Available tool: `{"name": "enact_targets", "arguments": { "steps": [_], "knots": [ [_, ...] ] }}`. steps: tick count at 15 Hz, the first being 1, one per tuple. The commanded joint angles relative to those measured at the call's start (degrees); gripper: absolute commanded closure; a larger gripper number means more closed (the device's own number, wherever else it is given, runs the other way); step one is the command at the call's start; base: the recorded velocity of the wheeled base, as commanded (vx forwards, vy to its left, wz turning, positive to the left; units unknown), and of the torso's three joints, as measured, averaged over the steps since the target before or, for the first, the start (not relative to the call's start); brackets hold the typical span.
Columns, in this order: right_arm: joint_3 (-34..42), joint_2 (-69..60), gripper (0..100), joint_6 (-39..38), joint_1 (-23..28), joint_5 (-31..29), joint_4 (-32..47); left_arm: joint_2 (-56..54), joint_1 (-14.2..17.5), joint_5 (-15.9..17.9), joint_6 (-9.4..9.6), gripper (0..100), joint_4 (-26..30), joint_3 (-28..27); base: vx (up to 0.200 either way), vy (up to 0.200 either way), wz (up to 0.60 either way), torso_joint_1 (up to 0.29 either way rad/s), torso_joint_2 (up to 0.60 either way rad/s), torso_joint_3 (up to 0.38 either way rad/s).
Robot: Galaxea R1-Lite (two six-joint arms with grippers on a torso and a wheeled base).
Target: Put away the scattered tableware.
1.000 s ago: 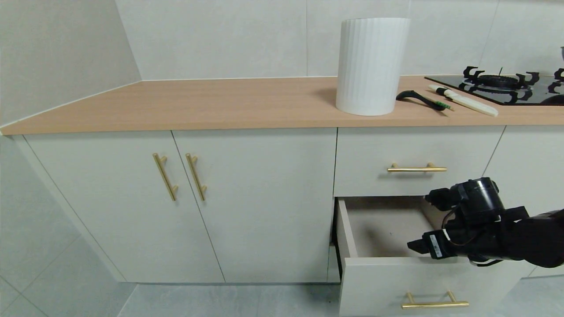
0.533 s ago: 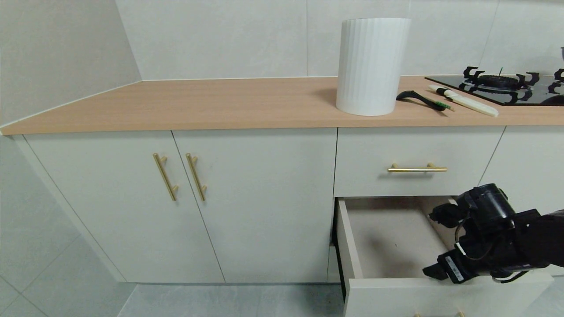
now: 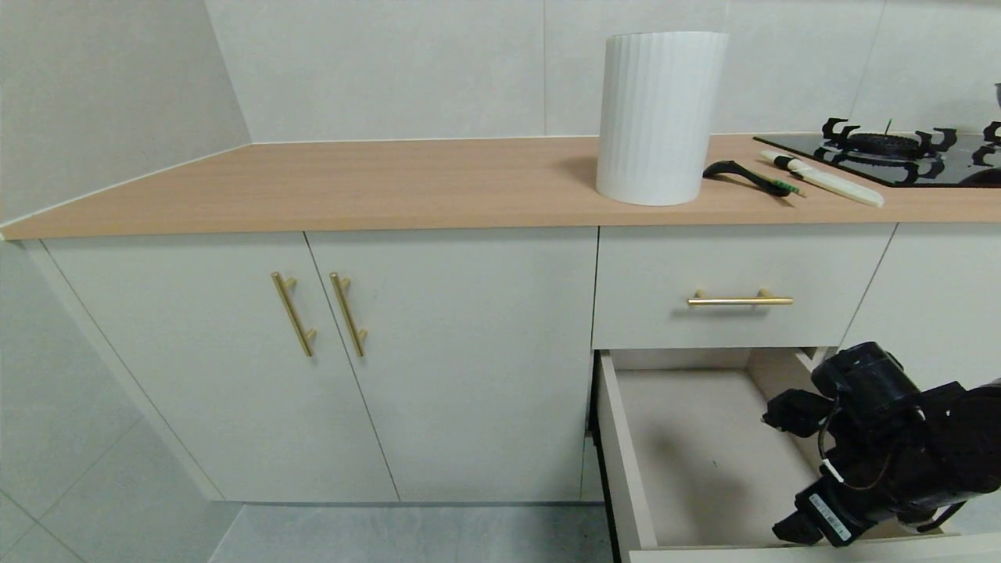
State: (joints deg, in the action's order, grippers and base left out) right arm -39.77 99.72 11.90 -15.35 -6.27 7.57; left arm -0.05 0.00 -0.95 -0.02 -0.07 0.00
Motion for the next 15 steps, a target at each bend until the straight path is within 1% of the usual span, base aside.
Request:
{"name": "enact_targets", "arguments": {
  "steps": [1, 4, 6, 9, 12, 14, 15],
  "knots": [
    [0.4, -0.5, 0, 0.1, -0.8, -0.2, 0.3, 0.0, 0.0, 0.0, -0.06, 0, 0.0, 0.0, 0.000, 0.000, 0.00, 0.000, 0.00, 0.000],
    [0.6, -0.5, 0, 2.7, -2.0, -0.6, 6.3, 0.0, 0.0, 0.0, 0.02, 0, 0.0, 0.0, 0.000, 0.000, 0.00, 0.000, 0.00, 0.000],
    [0.4, -0.6, 0, 2.8, -2.2, -1.0, 6.8, 0.0, 0.0, 0.0, 0.02, 0, 0.0, 0.0, 0.000, 0.000, 0.00, 0.000, 0.00, 0.000],
    [-2.4, -1.0, 0, 1.3, -2.1, -1.0, 5.3, 0.0, -0.1, 0.0, 0.02, 0, 0.0, 0.0, 0.000, 0.000, 0.00, 0.000, 0.00, 0.000],
    [-9.5, -4.7, 0, -10.7, -2.5, -0.2, 4.8, 0.0, -0.1, 0.0, 0.02, 0, 0.0, 0.0, 0.000, 0.000, 0.00, 0.000, 0.00, 0.000],
    [-11.7, -6.6, 0, -15.0, -2.6, 0.0, 3.1, 0.0, 0.0, 0.0, 0.02, 0, 0.0, 0.0, 0.000, 0.000, 0.00, 0.000, 0.00, 0.000],
    [-11.5, -7.9, 0, -16.6, -2.6, -0.1, -0.4, 0.0, -0.1, 0.0, 0.02, 0, 0.0, 0.0, 0.000, 0.000, 0.00, 0.000, 0.00, 0.000]
  ]
}}
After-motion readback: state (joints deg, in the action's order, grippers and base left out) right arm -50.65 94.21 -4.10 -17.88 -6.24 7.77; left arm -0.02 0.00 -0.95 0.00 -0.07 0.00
